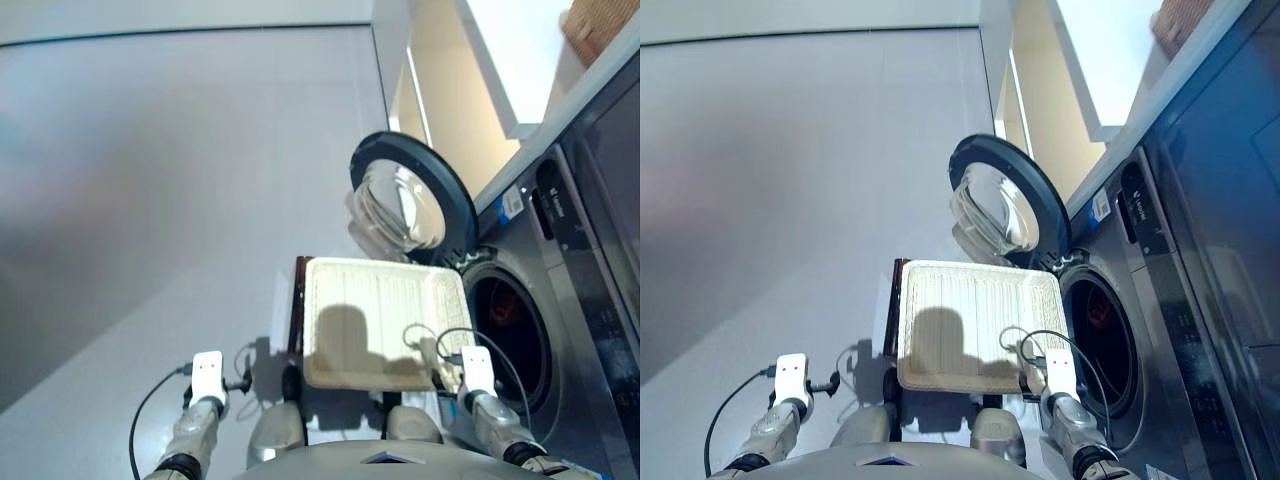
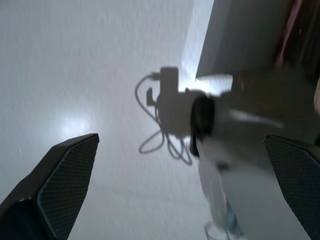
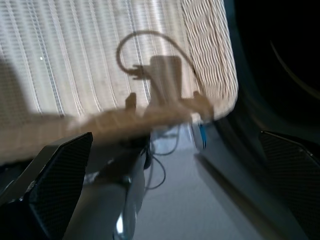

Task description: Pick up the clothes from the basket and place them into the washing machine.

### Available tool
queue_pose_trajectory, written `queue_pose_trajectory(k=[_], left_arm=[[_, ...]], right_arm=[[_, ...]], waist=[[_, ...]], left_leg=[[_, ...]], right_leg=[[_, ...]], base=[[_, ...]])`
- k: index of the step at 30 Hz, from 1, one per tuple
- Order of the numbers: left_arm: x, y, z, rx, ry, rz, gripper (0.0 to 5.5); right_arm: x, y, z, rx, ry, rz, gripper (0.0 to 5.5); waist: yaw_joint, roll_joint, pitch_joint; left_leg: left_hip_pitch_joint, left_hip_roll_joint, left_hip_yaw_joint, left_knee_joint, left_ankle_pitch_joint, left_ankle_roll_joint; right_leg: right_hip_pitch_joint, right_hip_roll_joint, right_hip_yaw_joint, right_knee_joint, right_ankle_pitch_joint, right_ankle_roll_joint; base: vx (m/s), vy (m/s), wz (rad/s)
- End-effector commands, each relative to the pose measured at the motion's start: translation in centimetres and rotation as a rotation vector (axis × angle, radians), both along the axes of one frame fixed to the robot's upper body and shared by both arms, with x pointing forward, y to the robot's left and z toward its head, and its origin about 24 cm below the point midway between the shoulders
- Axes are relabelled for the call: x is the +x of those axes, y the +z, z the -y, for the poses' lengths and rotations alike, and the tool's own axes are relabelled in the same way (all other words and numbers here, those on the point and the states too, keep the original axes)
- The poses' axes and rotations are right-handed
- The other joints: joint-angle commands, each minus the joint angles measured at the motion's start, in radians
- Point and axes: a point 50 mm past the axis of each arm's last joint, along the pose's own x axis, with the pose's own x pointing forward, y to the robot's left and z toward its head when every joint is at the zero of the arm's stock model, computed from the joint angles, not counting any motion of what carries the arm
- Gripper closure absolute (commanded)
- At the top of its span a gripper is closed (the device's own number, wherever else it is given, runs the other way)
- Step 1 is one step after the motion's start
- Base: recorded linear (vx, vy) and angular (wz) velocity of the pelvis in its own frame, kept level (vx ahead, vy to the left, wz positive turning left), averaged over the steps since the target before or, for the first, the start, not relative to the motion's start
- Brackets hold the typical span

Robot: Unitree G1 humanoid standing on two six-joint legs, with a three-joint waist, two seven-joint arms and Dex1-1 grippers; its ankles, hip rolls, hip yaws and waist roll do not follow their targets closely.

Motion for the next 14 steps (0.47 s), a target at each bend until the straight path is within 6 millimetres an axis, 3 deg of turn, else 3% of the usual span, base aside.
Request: queue_pose_trajectory(k=[1,14], left_arm=[[0.9,0.0,-0.2,0.019,-0.043,-0.024,0.0],[-0.5,-0.4,0.1,0.016,-0.099,-0.087,0.0]], right_arm=[[0.3,-0.1,-0.4,0.035,-0.082,0.009,0.0],[-0.9,-0.6,-0.7,0.065,-0.1,-0.045,0.0]], waist=[[0.03,-0.004,0.005],[0.031,0.0,-0.021]], left_leg=[[0.084,-0.033,0.031,0.006,-0.062,-0.004],[0.118,-0.028,0.023,0.006,-0.073,-0.006]], right_leg=[[-0.04,-0.035,-0.005,0.048,0.072,0.053],[0.003,-0.033,-0.014,0.039,0.052,0.049]], base=[[0.078,-0.001,-0.004],[0.005,-0.001,0.0]])
